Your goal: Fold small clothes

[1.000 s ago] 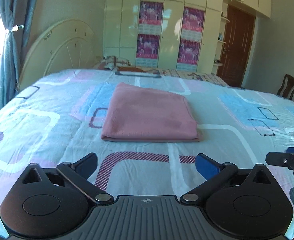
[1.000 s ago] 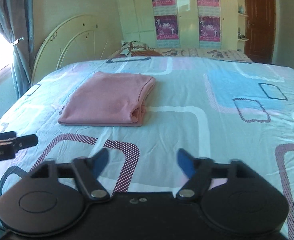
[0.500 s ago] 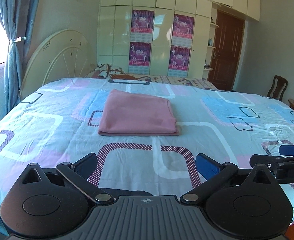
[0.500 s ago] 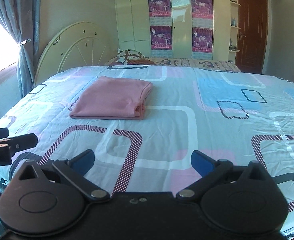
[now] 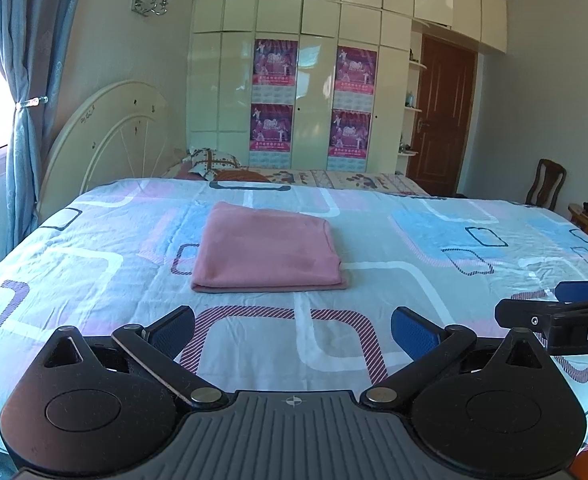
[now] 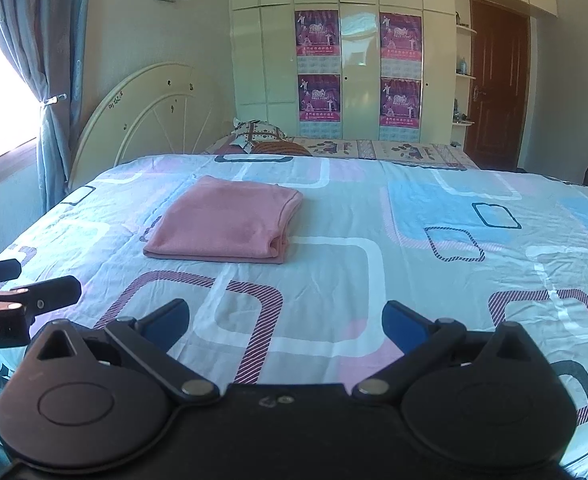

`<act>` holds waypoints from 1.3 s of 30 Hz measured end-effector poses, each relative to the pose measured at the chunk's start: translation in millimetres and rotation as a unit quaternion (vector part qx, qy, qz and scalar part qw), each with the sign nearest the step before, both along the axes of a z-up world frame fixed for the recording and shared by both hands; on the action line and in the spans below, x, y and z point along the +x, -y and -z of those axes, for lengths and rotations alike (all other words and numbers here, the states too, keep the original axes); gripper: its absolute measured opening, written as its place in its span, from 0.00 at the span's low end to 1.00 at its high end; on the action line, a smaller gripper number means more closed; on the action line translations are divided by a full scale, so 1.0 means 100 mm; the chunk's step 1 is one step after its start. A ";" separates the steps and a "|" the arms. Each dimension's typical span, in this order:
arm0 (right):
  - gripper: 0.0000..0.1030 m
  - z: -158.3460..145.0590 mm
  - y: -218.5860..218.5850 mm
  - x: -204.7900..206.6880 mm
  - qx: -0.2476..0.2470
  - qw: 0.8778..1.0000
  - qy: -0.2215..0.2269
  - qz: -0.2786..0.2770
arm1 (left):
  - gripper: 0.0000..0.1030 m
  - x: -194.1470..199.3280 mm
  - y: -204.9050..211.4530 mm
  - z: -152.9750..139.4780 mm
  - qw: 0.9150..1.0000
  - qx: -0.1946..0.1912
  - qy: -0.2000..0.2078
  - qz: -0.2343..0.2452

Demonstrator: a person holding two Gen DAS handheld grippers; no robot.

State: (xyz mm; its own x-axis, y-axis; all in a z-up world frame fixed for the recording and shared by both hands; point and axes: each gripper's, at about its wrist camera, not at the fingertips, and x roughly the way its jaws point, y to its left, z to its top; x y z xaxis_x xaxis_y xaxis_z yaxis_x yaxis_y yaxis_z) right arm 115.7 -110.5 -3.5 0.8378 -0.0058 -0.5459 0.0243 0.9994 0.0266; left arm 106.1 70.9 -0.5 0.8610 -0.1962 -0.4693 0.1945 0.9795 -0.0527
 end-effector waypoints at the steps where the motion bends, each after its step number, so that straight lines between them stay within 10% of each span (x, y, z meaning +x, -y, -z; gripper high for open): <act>1: 1.00 0.00 0.00 0.00 0.000 1.000 0.001 0.001 | 1.00 0.00 0.00 0.00 1.000 0.001 0.000 0.000; 39: 1.00 -0.04 -0.02 -0.01 -0.012 1.000 0.006 0.002 | 1.00 0.02 0.06 -0.03 1.000 0.010 0.001 0.000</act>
